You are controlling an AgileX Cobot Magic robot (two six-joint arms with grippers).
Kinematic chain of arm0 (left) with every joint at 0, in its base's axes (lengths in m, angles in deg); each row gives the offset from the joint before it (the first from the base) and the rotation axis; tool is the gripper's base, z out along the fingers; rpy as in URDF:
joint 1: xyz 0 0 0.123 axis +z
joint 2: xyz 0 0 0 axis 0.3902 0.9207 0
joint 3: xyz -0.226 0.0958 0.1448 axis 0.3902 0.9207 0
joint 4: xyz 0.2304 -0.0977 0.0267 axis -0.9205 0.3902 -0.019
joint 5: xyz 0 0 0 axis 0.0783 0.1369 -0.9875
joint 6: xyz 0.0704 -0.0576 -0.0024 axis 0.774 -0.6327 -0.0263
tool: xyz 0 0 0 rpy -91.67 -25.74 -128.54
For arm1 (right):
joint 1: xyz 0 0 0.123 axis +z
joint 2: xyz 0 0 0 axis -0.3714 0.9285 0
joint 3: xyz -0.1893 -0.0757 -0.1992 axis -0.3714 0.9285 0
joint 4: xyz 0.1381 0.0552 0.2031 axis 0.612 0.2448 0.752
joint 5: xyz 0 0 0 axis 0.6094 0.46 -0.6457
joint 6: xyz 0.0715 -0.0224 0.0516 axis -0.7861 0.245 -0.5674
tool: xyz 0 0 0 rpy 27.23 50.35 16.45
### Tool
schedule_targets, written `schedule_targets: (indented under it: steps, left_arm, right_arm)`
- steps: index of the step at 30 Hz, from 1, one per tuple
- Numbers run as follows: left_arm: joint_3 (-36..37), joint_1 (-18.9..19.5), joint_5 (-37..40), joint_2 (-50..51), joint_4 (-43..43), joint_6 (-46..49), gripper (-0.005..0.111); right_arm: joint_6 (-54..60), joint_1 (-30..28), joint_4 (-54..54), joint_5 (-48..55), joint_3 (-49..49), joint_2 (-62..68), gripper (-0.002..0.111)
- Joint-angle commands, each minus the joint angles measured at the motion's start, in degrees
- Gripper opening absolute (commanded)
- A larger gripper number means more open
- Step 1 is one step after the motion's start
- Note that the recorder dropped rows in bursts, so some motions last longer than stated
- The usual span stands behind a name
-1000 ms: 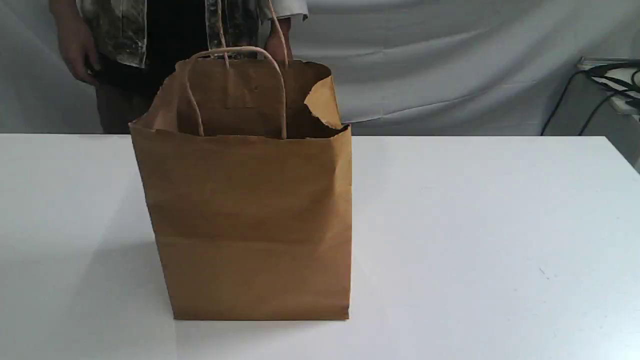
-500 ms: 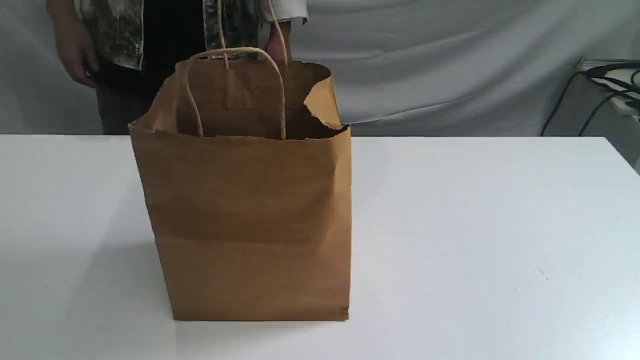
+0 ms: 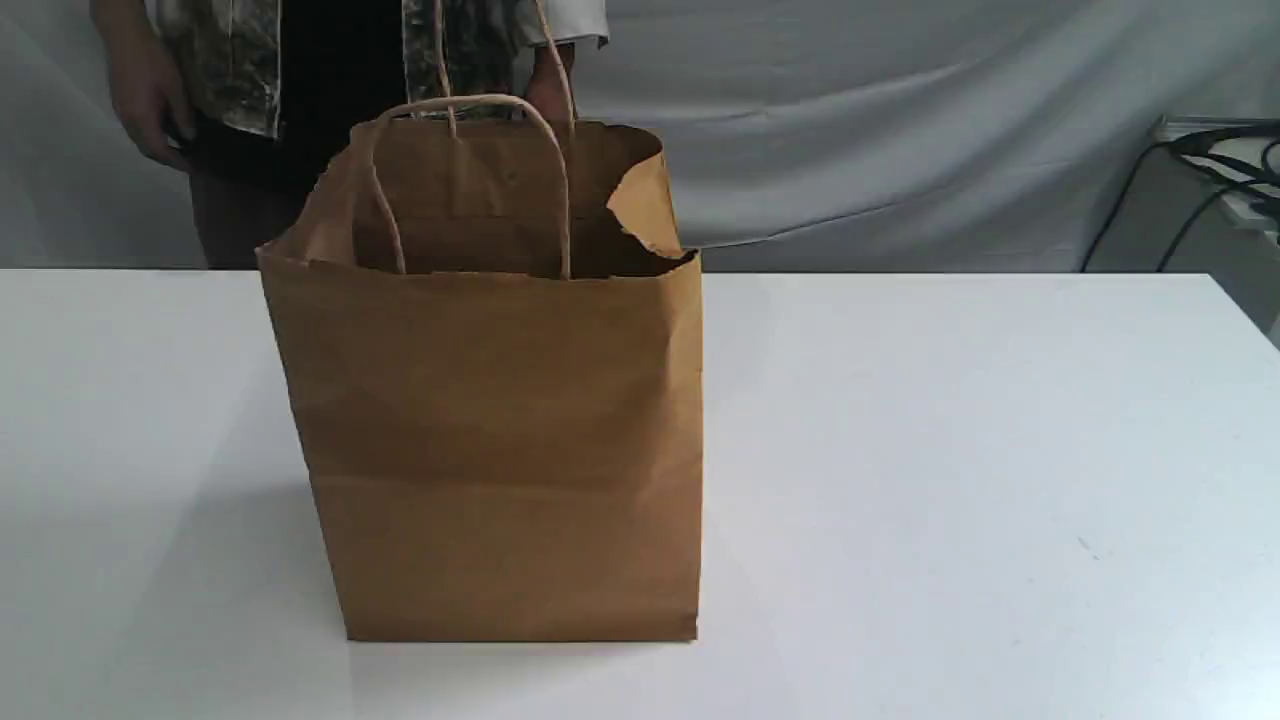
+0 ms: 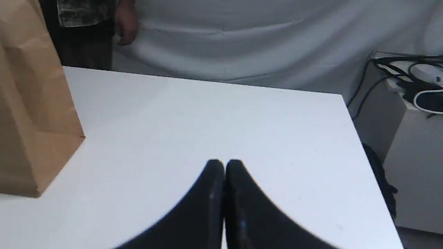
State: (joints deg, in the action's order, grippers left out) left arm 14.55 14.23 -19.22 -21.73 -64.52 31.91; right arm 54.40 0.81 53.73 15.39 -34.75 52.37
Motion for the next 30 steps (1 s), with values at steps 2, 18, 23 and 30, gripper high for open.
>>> schedule_targets:
  steps: [2, 18, 23, 30]
  left_arm:
    - [2.7, 0.1, 0.2, 0.3, -2.6, 3.5, 0.0]
    - [4.3, 0.1, 10.3, 0.5, -3.5, 5.5, 0.0]
    - [4.3, 0.1, 10.3, 0.5, -3.5, 5.7, 0.0]
    - [4.3, 0.1, 10.3, 0.5, -3.5, 5.8, 0.0]
  right_arm:
    - [-0.3, 0.1, -1.0, -6.8, 2.3, -0.2, 0.0]
    - [-0.3, 0.1, -9.2, -12.9, 5.8, -0.2, 0.0]
    - [-0.3, 0.1, -9.2, -12.6, 5.8, -0.2, 0.0]
    - [-0.3, 0.1, -9.2, -12.6, 5.8, -0.2, 0.0]
